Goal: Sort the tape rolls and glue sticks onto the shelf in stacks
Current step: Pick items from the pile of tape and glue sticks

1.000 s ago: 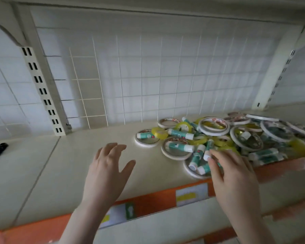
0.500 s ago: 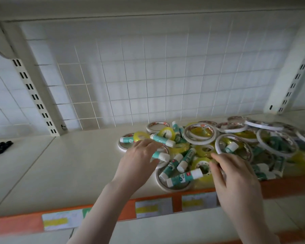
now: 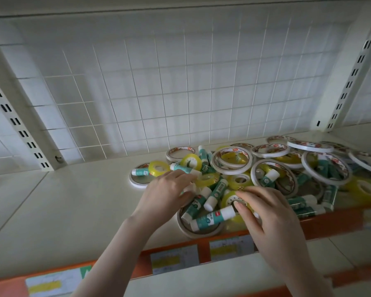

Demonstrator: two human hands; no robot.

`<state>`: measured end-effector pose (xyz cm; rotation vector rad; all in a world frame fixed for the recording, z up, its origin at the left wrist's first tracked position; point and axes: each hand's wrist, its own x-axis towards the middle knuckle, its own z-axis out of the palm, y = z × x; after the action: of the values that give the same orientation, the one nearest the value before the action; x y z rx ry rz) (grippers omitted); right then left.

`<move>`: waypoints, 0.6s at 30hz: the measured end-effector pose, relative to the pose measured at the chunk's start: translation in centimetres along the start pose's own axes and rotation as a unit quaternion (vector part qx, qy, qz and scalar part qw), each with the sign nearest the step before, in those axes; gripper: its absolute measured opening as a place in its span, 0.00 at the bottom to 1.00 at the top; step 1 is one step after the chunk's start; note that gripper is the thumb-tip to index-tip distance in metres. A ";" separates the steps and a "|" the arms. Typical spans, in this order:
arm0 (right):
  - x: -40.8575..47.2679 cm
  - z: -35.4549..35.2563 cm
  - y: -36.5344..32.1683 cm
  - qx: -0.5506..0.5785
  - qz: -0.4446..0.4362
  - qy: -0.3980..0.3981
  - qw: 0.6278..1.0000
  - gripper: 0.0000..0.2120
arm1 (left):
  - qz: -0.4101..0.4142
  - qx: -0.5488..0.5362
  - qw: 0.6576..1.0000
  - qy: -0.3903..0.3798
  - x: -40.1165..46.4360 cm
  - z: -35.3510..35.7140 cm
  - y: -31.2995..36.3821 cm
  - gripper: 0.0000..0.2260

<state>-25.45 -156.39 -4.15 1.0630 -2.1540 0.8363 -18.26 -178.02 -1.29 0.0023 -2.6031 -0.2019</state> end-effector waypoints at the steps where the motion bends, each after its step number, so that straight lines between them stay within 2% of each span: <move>1: 0.0 0.0 0.1 0.001 -0.008 -0.007 1.000 0.18 | 0.001 0.002 1.000 0.001 0.1 0.1 -0.1 0.13; 6: 0.2 0.0 0.3 0.003 -0.054 -0.039 0.998 0.19 | 0.003 0.003 1.000 -0.014 0.8 0.1 -0.3 0.08; 11: 0.3 0.0 0.1 -0.006 -0.096 -0.057 0.994 0.17 | -0.026 0.002 1.000 -0.006 0.7 0.1 -0.3 0.10; 13: 0.2 0.2 0.1 -0.015 -0.108 -0.064 0.992 0.18 | -0.012 0.010 1.000 -0.006 0.7 0.2 -0.3 0.13; 15: 0.2 0.4 0.2 -0.017 -0.113 -0.070 0.991 0.18 | 0.009 0.014 1.000 0.006 0.6 0.2 -0.4 0.11; 18: 0.3 0.6 0.4 -0.014 -0.114 -0.073 0.991 0.13 | -0.016 -0.009 0.999 0.040 0.5 -0.2 -0.4 0.07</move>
<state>-26.10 -156.76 -4.39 1.3624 -2.1037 0.6369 -18.59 -178.42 -0.94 0.0451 -2.5235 -0.2311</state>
